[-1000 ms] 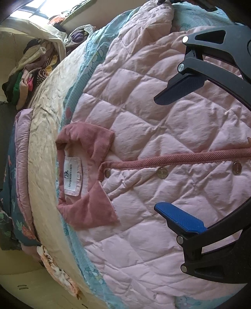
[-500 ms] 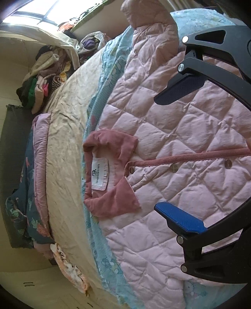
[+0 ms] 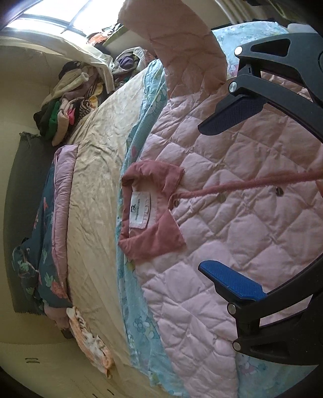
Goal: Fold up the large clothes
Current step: 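Lift the sleeve with the right gripper and lay it across the jacket body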
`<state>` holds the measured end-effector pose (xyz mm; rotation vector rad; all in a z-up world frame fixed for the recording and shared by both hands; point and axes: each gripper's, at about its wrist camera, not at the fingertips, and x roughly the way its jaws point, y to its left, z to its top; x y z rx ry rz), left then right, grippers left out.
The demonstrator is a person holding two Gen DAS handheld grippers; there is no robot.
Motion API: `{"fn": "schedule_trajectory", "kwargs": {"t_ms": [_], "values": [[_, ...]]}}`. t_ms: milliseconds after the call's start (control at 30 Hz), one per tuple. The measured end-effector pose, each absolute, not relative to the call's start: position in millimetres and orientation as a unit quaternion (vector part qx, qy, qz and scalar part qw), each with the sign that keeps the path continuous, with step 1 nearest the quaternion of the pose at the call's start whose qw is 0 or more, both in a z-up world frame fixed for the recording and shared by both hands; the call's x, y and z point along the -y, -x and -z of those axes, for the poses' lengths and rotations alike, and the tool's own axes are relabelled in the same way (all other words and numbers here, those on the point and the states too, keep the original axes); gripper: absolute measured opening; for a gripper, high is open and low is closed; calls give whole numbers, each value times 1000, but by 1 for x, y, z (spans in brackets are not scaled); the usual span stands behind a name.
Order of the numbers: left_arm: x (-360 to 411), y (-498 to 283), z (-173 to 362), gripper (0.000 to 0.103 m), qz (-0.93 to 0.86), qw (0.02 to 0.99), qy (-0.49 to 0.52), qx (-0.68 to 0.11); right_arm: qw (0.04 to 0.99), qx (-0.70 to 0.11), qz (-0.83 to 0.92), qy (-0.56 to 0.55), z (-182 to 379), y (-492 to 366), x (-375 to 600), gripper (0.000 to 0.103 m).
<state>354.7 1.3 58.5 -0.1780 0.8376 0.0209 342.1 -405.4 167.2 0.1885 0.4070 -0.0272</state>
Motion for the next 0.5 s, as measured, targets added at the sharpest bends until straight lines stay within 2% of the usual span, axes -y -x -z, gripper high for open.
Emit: {"fn": "schedule_trajectory", "kwargs": {"t_ms": [500], "values": [[-64,-337,-62,94,-25,907,121,-403,977,-197,-74,-44,-188,-341,306,17]]}}
